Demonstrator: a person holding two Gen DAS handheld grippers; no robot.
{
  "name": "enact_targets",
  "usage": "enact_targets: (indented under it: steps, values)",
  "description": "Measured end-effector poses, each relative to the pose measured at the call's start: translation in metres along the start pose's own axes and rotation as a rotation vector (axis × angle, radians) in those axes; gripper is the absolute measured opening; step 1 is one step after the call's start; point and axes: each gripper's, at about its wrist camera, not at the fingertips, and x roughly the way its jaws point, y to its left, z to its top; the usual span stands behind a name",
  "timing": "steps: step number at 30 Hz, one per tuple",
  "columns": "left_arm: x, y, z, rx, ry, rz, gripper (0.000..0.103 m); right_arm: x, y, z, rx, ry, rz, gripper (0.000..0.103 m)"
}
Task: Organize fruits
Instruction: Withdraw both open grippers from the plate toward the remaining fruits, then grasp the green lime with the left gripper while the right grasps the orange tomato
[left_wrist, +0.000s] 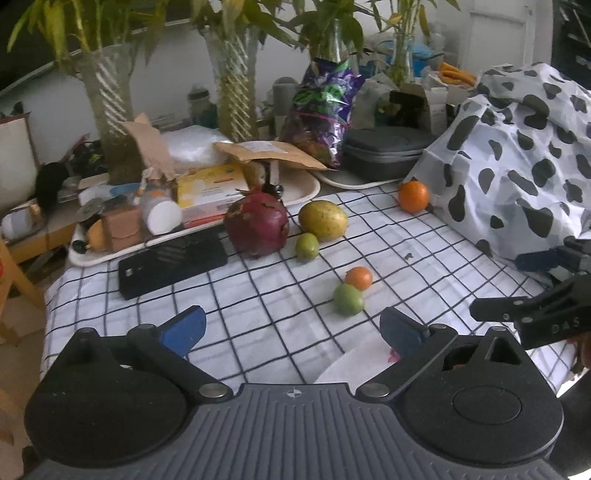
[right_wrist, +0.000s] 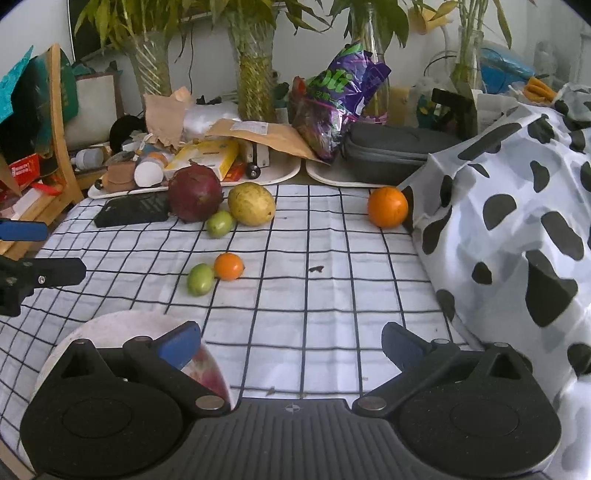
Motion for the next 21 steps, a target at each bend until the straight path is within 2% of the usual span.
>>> enact_targets:
  steps: [8,9,10,14,15,16,18,21]
  values:
    - [0.040,0.000,0.006,0.016,0.071,-0.118,0.101,0.025,-0.004,0.019,-0.015,0.016,-0.011,0.103]
    - [0.046,0.000,0.007,0.014,0.079,-0.138,0.096,0.028,-0.004,0.022,-0.016,0.017,-0.012,0.103]
    - [0.050,0.000,0.008,0.015,0.085,-0.154,0.086,0.030,-0.005,0.024,-0.016,0.017,-0.014,0.103]
    - [0.074,-0.006,0.010,0.048,0.141,-0.191,0.082,0.042,-0.008,0.033,-0.015,0.024,-0.014,0.103]
    - [0.079,-0.007,0.011,0.053,0.150,-0.201,0.076,0.044,-0.010,0.035,-0.011,0.026,-0.012,0.103]
    - [0.084,-0.009,0.012,0.057,0.160,-0.217,0.065,0.048,-0.011,0.037,-0.005,0.031,-0.008,0.103]
    - [0.093,-0.010,0.014,0.056,0.186,-0.238,0.055,0.052,-0.014,0.041,0.008,0.039,-0.002,0.103]
    - [0.105,-0.012,0.017,0.043,0.203,-0.264,0.054,0.059,-0.018,0.045,0.023,0.044,0.005,0.103]
